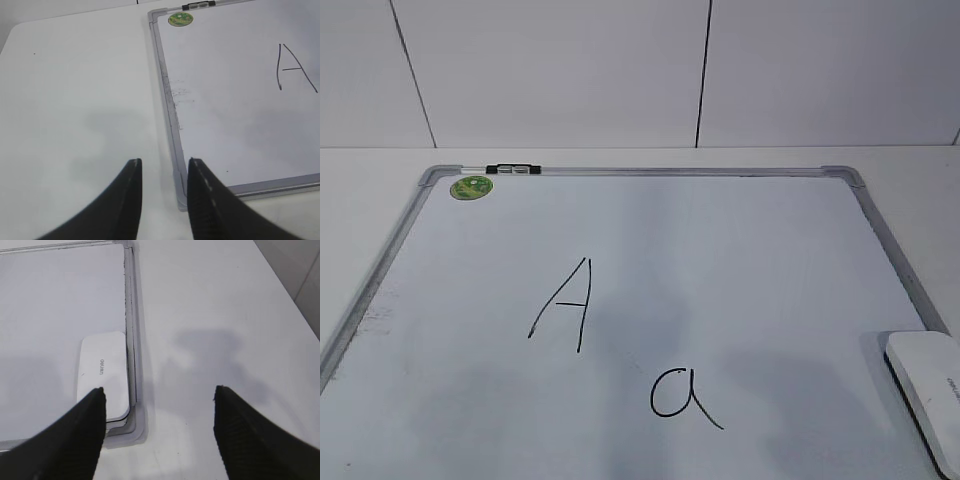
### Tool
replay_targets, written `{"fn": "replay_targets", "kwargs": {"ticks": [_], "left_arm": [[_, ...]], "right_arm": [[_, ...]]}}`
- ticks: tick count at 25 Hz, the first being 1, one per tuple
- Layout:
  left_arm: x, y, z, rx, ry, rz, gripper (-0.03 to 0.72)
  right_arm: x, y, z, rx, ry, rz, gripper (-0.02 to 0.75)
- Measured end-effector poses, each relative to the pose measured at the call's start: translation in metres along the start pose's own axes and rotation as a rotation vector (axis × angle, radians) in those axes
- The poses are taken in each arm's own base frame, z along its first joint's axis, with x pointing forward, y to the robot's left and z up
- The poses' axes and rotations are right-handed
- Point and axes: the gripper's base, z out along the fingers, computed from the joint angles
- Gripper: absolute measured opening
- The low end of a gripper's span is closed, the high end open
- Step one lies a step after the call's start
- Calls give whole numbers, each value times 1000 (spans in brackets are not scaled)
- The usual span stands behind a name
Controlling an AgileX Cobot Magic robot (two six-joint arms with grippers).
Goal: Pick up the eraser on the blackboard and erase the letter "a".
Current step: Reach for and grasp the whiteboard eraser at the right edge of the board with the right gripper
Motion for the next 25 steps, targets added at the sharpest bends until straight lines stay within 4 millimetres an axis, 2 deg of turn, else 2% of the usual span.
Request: {"fn": "replay_targets", "kwargs": {"ticks": [17, 25], "left_arm": [[0, 0, 0, 0, 0, 0, 235], [0, 0, 0, 0, 0, 0, 235]], "right_arm": [[0, 0, 0, -3, -2, 1, 540], [-18, 6, -6, -76, -110, 32, 540]]}}
